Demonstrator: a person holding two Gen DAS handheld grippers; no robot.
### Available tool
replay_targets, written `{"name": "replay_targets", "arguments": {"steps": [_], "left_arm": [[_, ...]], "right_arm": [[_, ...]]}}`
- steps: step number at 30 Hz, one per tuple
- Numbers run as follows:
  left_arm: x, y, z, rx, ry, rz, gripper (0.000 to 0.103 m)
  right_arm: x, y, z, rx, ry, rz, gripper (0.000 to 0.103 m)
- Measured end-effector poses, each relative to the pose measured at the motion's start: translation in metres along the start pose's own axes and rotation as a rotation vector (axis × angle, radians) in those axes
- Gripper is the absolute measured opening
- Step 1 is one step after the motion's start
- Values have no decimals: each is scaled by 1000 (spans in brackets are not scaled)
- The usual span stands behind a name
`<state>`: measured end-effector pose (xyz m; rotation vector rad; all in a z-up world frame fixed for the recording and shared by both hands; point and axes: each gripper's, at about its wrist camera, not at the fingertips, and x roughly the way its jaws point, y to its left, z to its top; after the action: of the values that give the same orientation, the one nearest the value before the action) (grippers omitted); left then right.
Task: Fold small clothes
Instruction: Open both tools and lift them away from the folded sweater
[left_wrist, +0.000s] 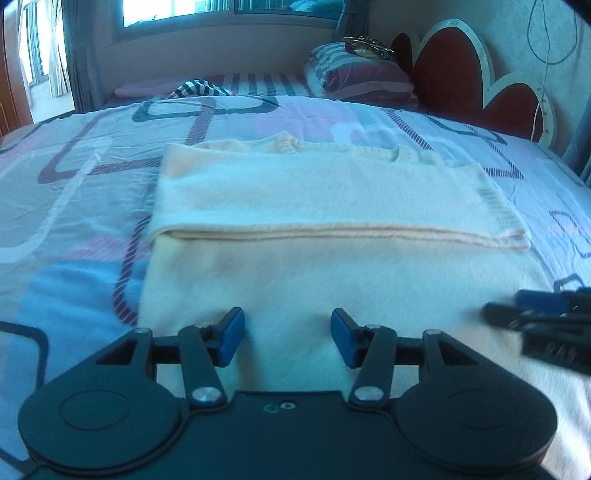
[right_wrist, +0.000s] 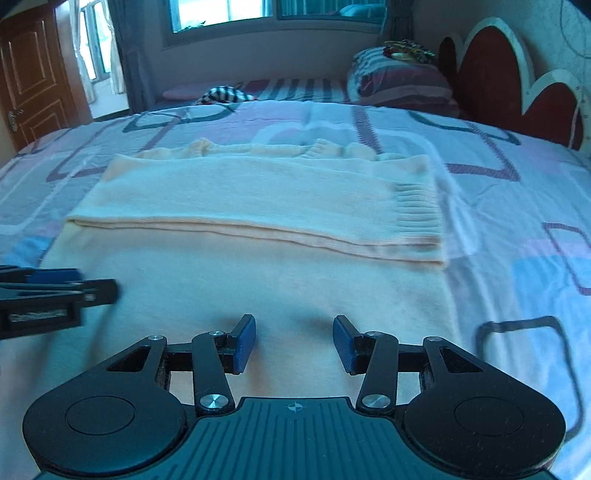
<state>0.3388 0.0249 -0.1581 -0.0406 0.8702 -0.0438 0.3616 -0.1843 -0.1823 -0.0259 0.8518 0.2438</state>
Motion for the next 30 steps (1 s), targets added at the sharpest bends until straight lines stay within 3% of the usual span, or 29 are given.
{"name": "replay_targets", "arguments": {"steps": [6, 14, 19, 30], "left_arm": [[-19, 5, -10, -33, 14, 26, 50], [-51, -36, -31, -11, 16, -49, 52], [-54, -47, -53, -11, 47, -35, 52], [-77, -40, -87, -29, 38, 57, 55]], "right_arm": [[-15, -30, -14, 50, 9, -45, 46], [-54, 6, -29, 9, -17, 128, 46], [-59, 21, -50, -35, 12, 182, 46], [-78, -16, -95, -97, -3, 99, 46]]}}
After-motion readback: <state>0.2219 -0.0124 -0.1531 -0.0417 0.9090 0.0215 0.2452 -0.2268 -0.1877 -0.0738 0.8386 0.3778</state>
